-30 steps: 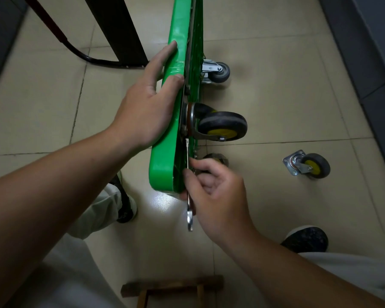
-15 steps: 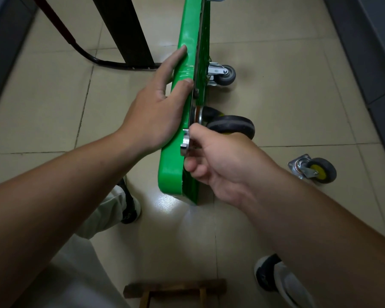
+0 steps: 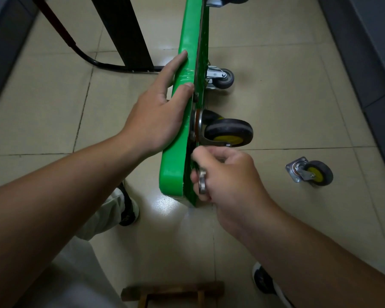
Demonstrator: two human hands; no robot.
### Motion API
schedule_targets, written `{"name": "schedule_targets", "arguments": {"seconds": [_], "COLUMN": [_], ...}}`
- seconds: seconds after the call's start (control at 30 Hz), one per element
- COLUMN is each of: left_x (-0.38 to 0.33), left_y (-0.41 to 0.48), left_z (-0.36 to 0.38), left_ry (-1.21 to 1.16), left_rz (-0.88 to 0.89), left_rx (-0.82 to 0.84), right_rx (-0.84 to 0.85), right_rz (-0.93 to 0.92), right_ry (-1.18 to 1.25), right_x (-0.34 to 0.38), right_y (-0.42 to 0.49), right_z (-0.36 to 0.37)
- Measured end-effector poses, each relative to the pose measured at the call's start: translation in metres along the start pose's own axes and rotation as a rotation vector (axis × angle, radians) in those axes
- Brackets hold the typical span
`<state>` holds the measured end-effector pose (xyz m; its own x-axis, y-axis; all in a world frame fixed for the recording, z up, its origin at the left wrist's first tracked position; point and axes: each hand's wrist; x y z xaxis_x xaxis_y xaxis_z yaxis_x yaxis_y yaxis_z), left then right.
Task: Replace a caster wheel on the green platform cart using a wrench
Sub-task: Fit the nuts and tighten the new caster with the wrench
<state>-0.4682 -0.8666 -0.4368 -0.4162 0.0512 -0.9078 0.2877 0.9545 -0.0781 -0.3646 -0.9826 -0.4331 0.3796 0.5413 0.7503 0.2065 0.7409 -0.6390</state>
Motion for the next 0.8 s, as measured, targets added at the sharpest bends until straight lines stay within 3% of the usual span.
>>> {"name": "schedule_targets", "arguments": {"seconds": [0.2, 0.53, 0.8], "left_x": [0.000, -0.002, -0.001], "left_y": [0.000, -0.001, -0.001], "left_z": [0.000, 0.001, 0.000], "left_ry": [0.005, 0.001, 0.010], "left_rz": [0.008, 0.006, 0.004], "left_rx": [0.000, 0.013, 0.014], "right_rx": [0.050, -0.014, 0.015], "right_rz": [-0.254, -0.570, -0.718], "right_ry": [-0.251, -0.599, -0.566], "right_x": [-0.041, -0.097, -0.106], "right_y": [-0.019, -0.004, 0.011], "right_z": [-0.017, -0.041, -0.034]}}
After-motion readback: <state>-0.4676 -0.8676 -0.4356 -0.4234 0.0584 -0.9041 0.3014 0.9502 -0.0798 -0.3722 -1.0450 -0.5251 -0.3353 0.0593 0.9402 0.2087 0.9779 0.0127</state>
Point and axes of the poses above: each hand's wrist, its own y-axis towards the middle knuckle, its own z-axis out of the palm, x = y × z, and after that the axes turned 7 degrees about -y, right-handed
